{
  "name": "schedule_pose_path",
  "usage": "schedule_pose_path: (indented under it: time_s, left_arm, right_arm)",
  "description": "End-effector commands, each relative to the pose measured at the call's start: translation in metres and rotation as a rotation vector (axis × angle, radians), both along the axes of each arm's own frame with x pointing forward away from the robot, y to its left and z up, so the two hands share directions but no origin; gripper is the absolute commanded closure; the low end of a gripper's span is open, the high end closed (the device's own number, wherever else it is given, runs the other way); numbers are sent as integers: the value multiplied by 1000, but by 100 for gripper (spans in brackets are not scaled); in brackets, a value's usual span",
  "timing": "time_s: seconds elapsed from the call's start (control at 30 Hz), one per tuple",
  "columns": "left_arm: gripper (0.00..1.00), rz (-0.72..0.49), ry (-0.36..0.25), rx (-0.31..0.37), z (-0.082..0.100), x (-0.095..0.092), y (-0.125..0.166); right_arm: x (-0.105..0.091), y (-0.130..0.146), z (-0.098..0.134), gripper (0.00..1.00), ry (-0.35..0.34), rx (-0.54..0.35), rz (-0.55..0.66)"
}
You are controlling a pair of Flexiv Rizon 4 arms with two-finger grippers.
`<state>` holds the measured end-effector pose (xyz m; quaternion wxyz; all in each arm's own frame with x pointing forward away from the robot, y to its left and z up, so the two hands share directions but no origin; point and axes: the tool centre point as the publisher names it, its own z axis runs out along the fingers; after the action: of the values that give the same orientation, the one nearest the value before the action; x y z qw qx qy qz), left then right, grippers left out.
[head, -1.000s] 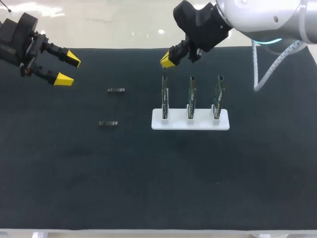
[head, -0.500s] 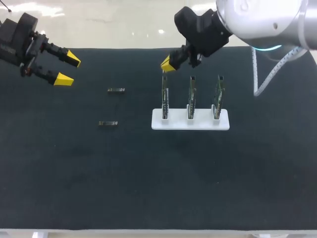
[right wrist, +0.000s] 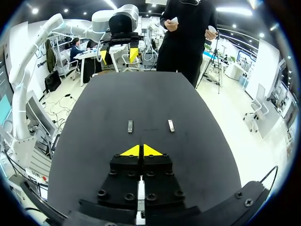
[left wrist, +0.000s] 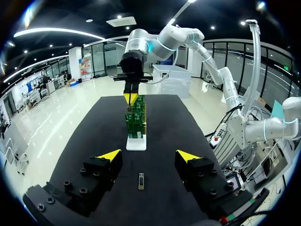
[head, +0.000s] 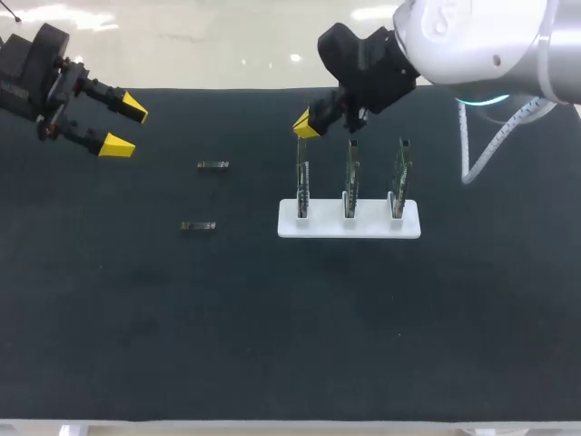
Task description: Pick up the optical module with the left hand, and insert it into the network port with the right hand.
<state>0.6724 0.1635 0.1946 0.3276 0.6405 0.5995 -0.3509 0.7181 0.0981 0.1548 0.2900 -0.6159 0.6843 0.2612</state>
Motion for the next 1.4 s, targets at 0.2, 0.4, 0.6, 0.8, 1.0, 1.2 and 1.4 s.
schedule_pose_path:
  time_s: [0.2,0.4,0.6,0.8,1.0,1.2,1.4]
  left_arm:
    - [0,2,-1,2,0,-1,-1]
    - [0,2,-1,2,0,-1,-1]
    - [0,2,-1,2,0,-1,-1]
    - [0,2,-1,2,0,-1,-1]
    - [0,2,-1,2,0,-1,-1]
    - [0,2,-1,2,0,-1,-1]
    - [0,2,-1,2,0,-1,-1]
  right_arm:
    - [2,1,-6,100,5,0,2]
    - [1,2,-10,100,6,-1,1]
    - [2,2,-9,100,7,-8,3]
    - [0,2,-15,100,9,0,-1]
    - [0,3,-16,100,6,0,-2]
    - [0,2,9,100,-3,-23,-5]
    - [2,-4,29,100,0,-27,3]
